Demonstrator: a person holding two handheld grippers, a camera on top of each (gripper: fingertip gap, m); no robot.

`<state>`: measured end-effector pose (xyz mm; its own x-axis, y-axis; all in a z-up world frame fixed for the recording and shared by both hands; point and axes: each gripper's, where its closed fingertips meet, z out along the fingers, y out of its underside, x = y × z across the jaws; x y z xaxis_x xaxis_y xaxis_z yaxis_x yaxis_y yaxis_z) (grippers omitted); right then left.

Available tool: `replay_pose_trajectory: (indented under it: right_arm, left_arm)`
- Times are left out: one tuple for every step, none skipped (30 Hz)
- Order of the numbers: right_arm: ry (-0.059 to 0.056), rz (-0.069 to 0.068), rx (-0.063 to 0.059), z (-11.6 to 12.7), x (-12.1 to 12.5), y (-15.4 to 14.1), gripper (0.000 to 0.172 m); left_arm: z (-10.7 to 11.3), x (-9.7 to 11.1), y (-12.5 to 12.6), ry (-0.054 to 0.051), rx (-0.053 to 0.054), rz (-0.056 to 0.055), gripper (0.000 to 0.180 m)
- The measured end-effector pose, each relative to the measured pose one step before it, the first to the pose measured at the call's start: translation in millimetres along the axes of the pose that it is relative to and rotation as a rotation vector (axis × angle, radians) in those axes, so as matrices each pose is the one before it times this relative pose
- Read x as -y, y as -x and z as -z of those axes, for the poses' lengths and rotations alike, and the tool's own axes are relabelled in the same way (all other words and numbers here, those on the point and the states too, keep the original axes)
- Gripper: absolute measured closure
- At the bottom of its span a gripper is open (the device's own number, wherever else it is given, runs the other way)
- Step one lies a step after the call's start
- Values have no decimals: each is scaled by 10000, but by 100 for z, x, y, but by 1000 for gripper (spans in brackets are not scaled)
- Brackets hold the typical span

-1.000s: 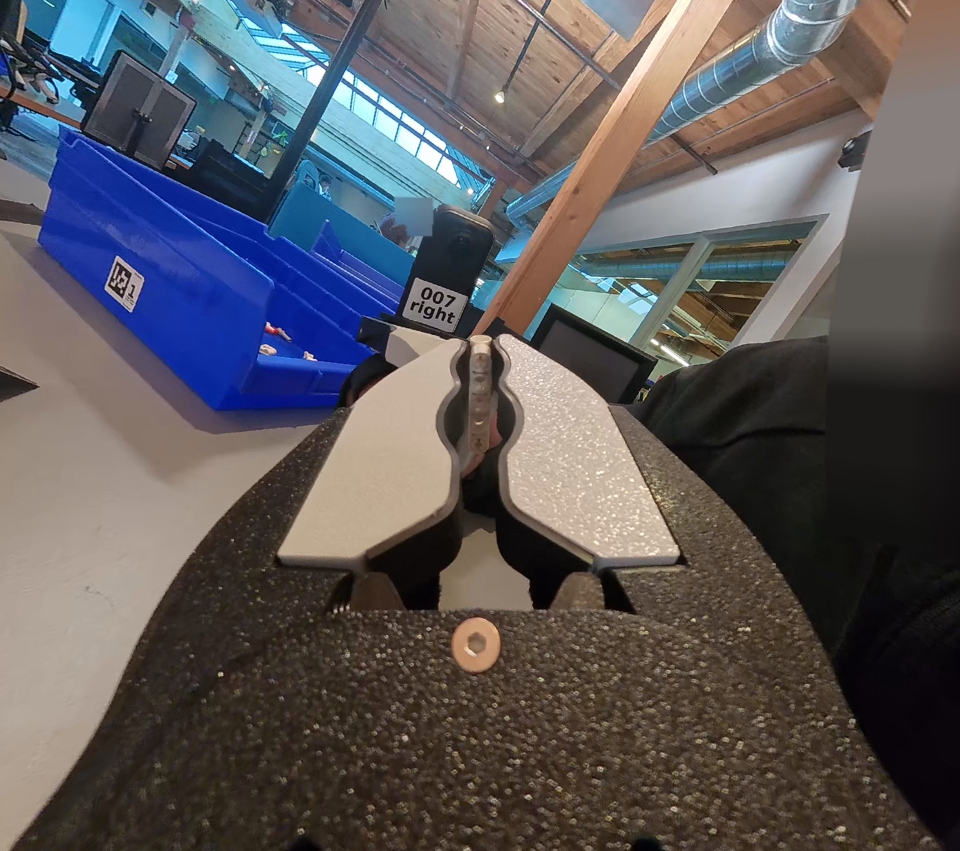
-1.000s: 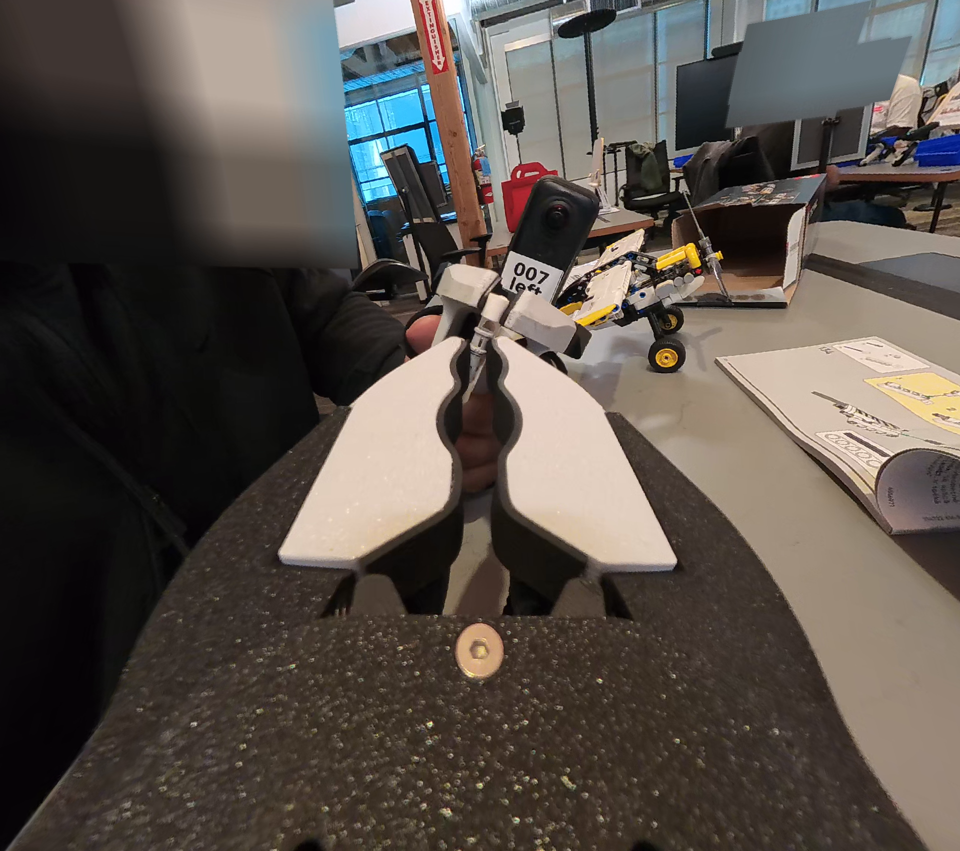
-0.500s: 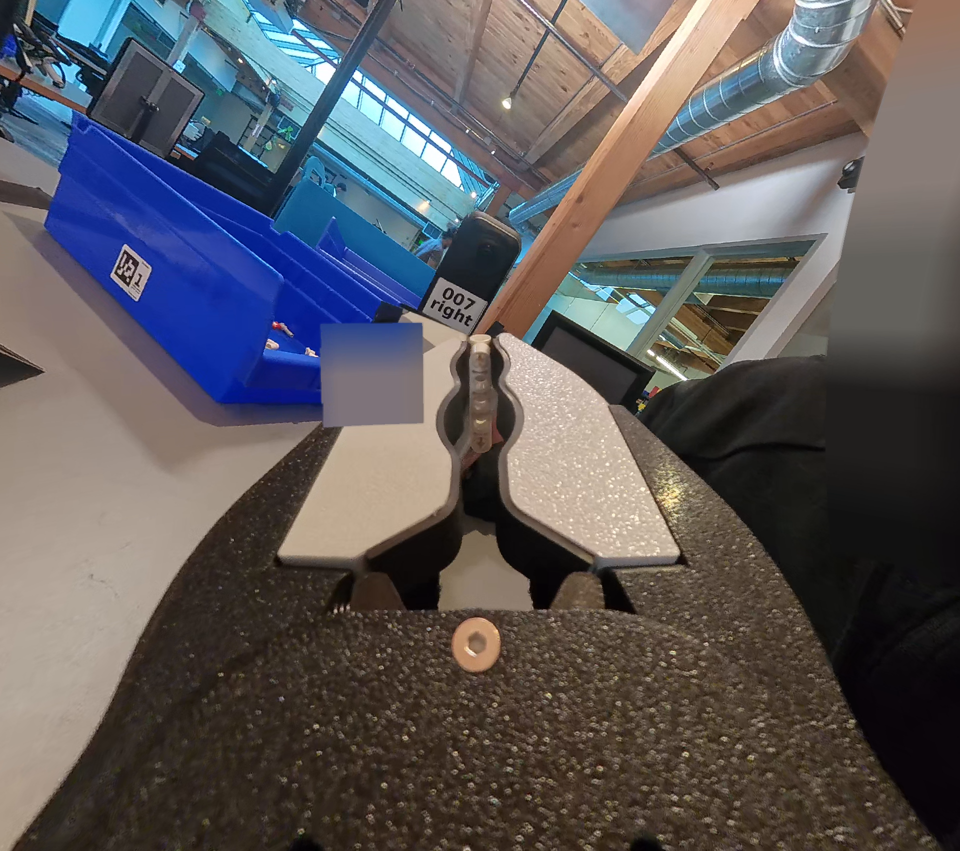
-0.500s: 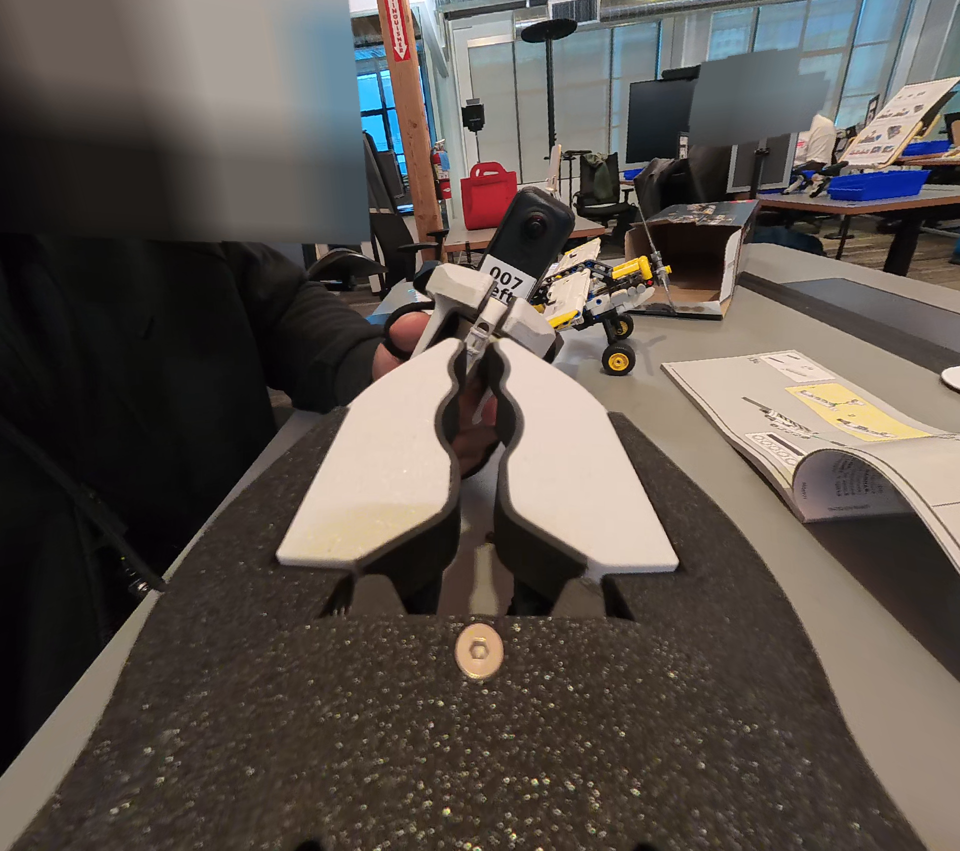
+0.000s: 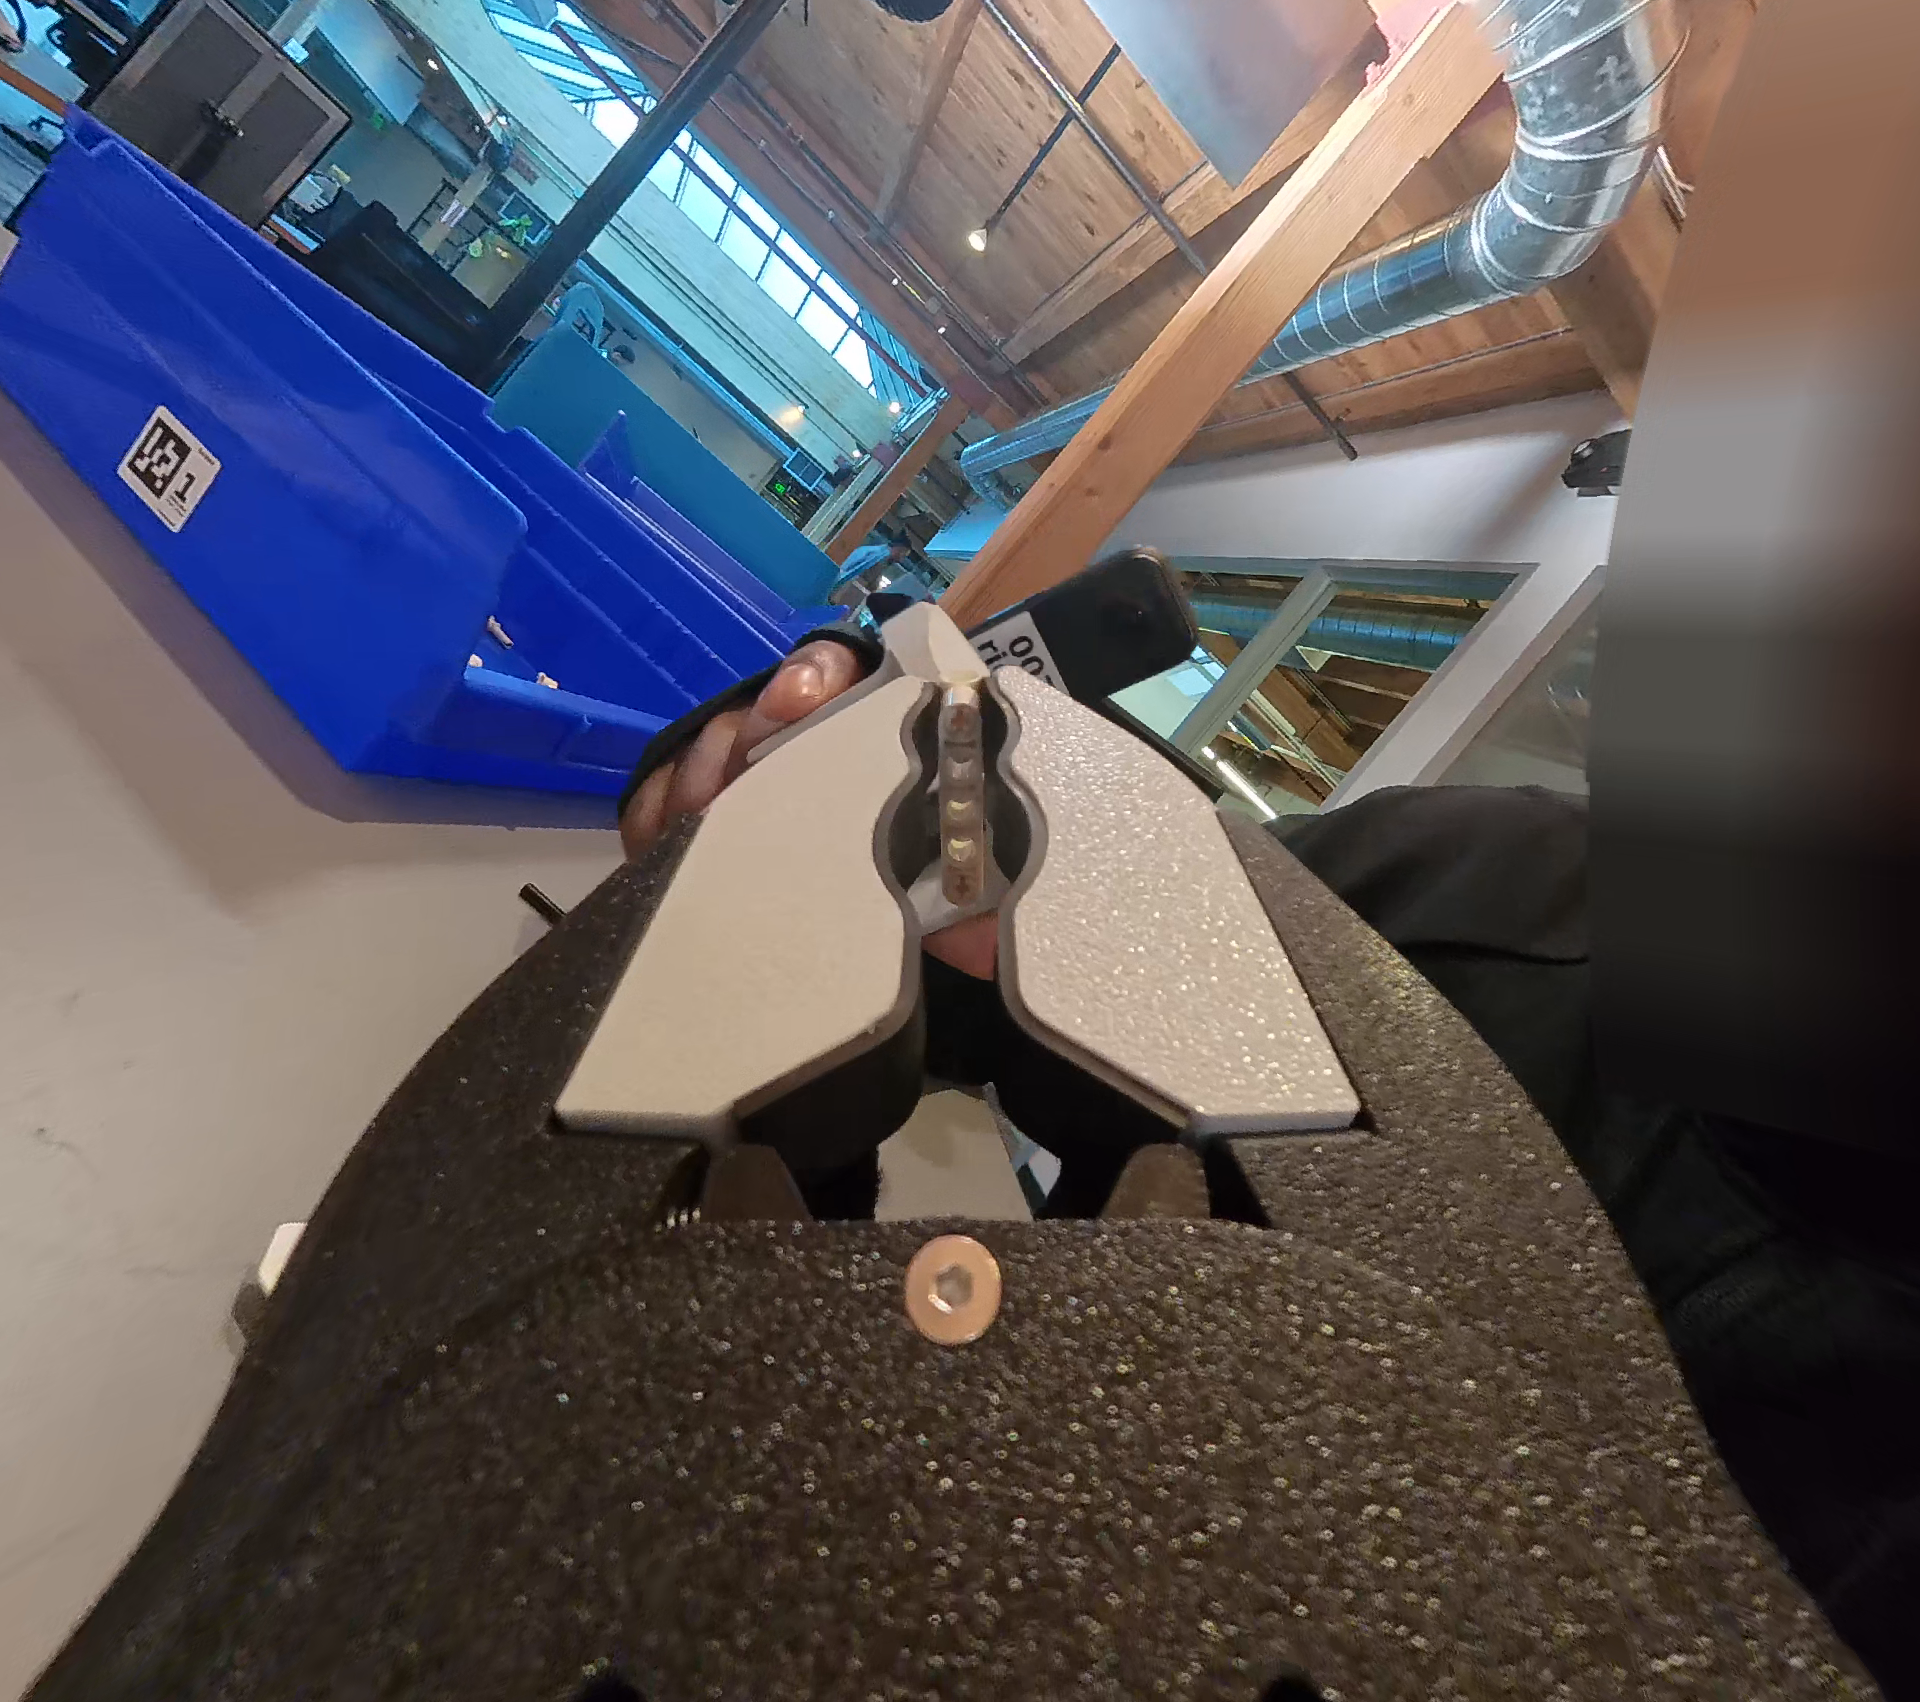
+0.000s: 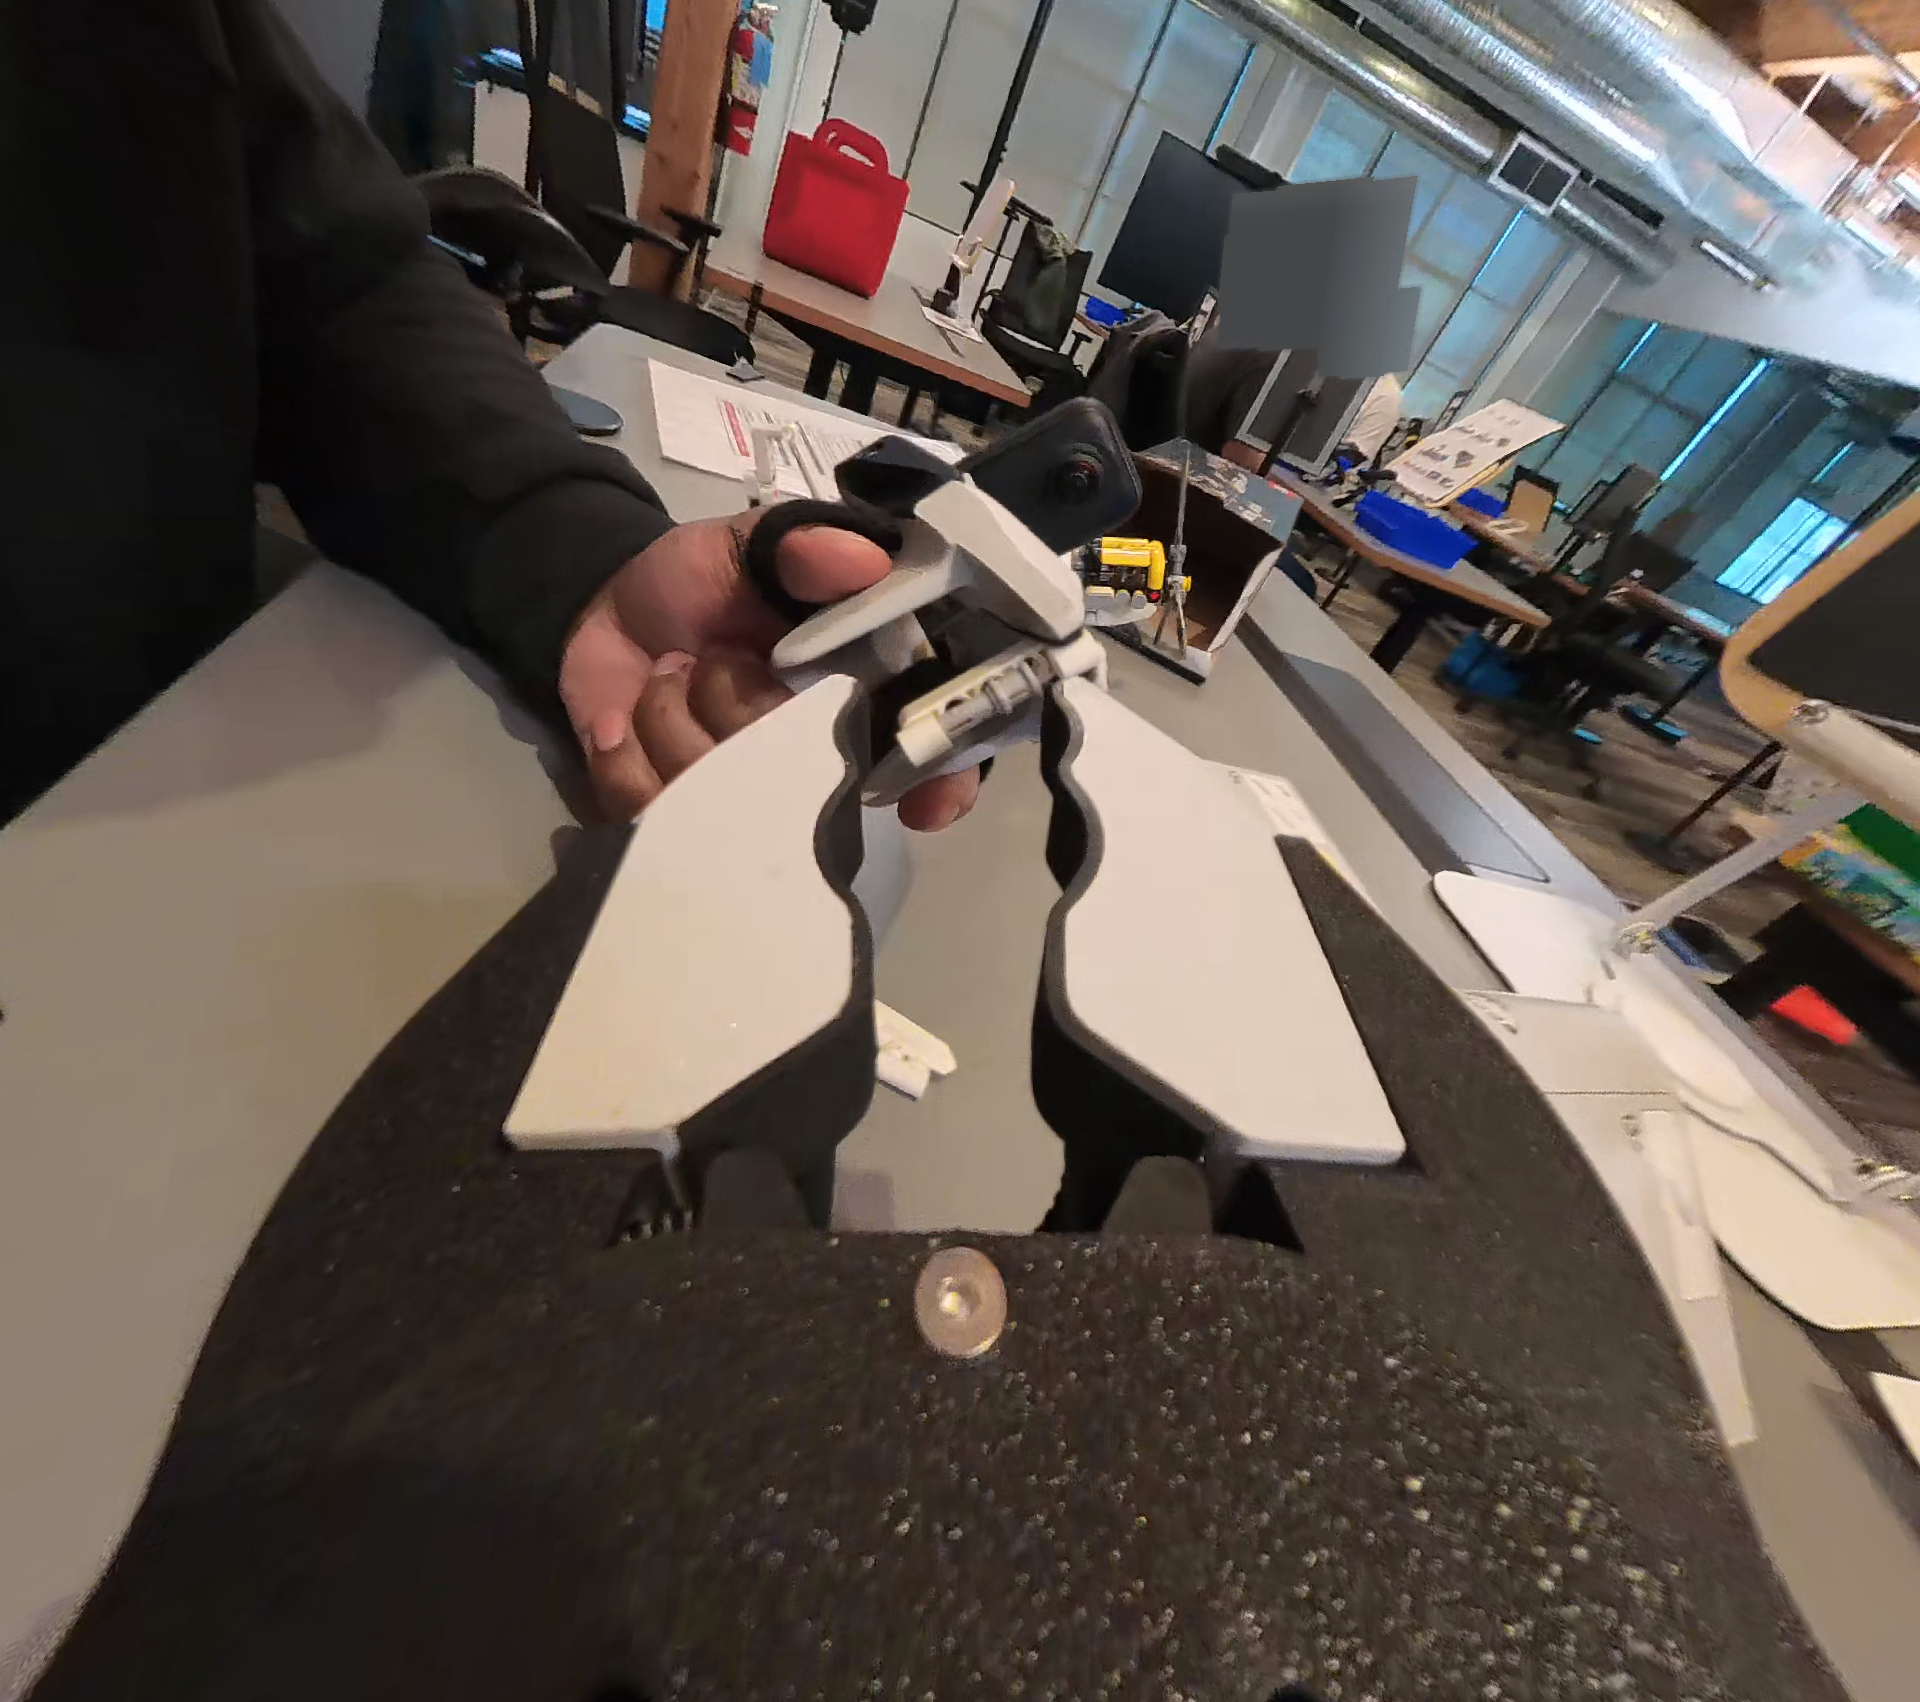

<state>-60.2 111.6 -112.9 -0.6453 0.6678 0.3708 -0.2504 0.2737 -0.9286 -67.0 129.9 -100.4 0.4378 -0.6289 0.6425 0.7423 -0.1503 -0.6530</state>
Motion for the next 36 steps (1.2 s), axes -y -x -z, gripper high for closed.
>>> replay_pose_trajectory:
  right_arm:
    - [48, 217, -43, 47, 5, 59, 140]
    - [94, 267, -80, 34, -50, 15, 139]
    - [108, 338, -55, 13, -58, 66, 139]
    - [149, 378, -91, -21, -85, 48, 138]
    - [142, 385, -100, -49, -84, 62, 138]
    - [134, 339, -17, -77, -88, 147, 138]
    - [150, 290, -64, -89, -125, 66, 138]
    - [118, 223, -83, -60, -109, 6, 138]
    - [70, 137, -44, -35, -52, 22, 138]
    - [29, 74, -59, 5, -28, -54, 138]
    - [1, 39, -83, 19, 22, -120, 138]
    - [-13, 32, -51, 51, 42, -100, 138]
    - [14, 34, -11, 31, -10, -58, 138]
    - [23, 47, -3, 39, -20, -40, 138]
    - [29, 56, 6, 21, -45, -9, 138]
    - [39, 69, 17, 3, -52, 33, 139]
    - [49, 65, 43, -17, -61, 71, 139]
    - [30, 48, 31, 2, -38, 36, 139]
    - [14, 22, 14, 33, -1, -7, 140]
    - [-9, 19, 32, 55, 42, 10, 140]
    - [-2, 19, 41, 53, 31, 35, 140]
    - [0, 30, 35, 47, 18, 37, 140]
    - [4, 33, 37, 52, 30, 42, 140]
    - [26, 47, 30, 40, 6, 24, 141]
    - [35, 59, 17, 23, -20, 24, 140]
    - [24, 48, 23, 30, 0, 34, 140]
    - [10, 5, 35, 31, 3, 33, 141]
    - [9, -14, 34, 19, -17, 20, 141]
    - [19, -4, 31, 12, -28, 9, 141]
    - [26, 10, 17, 12, -30, 3, 141]
    - [24, 13, 21, 13, -11, 11, 142]
    - [24, 7, 15, 10, -27, 3, 142]
    - [23, 6, 13, 2, -29, -5, 142]
    - [17, -19, 16, 2, -35, 1, 143]
    - [19, -24, 2, 4, -31, -21, 144]
    - [15, -8, 3, 1, -32, -6, 144]
  left_arm:
    - [-7, 0, 27, 6, 27, 12, 173]
    - [2, 27, 56, -5, 33, 50, 173]
    - [-1, 6, 21, -3, 22, 35, 173]
    - [-15, -2, 10, 2, 25, 25, 173]
    - [-18, -5, 29, 12, 33, 37, 173]
    - [-8, -6, 43, 9, 36, 47, 173]
    - [-7, -3, 28, 14, 24, 61, 173]
    - [-11, -8, 46, 20, 38, 69, 173]
    - [-8, -1, 49, 13, 40, 59, 173]
    - [-15, -23, 36, 28, 41, 48, 173]
    - [-13, -32, 19, 38, 36, 30, 173]
    - [-21, -29, 52, 37, 52, 21, 173]
    - [-20, -35, 26, 39, 43, 16, 173]
    - [-22, -35, 0, 27, 23, 11, 173]
    - [-34, -55, 28, 45, 46, 15, 173]
    - [-47, -100, 37, 77, 54, 17, 173]
    - [-46, -101, 29, 74, 47, 26, 173]
    - [-22, -47, -3, 34, 33, 49, 173]
    - [-40, -44, -14, 54, 28, 73, 173]
    - [-60, -82, -31, 79, 23, 66, 173]
    - [-59, -74, -22, 69, 42, 56, 173]
    - [-30, -35, -52, 49, 7, 63, 173]
    - [-29, -45, -16, 57, 10, 57, 173]
    - [-12, -32, 8, 43, 8, 54, 173]
    - [-21, -37, -2, 33, 2, 39, 173]
    - [-14, -46, 13, 39, -4, 41, 173]
    - [-14, -10, 2, 23, -10, 57, 173]
    - [-6, -25, 29, 26, 3, 64, 173]
    - [-2, -22, 30, 31, -10, 85, 173]
    - [-1, -19, 19, 23, -30, 108, 173]
    - [-7, -15, 18, 20, -32, 123, 173]
    - [0, -15, 30, 14, -23, 127, 173]
    - [-10, -9, 27, 3, -14, 101, 173]
    - [-1, -13, 43, 4, -7, 84, 173]
    - [-2, -27, 49, 14, -1, 71, 173]
    - [3, -10, 36, 2, 7, 24, 173]
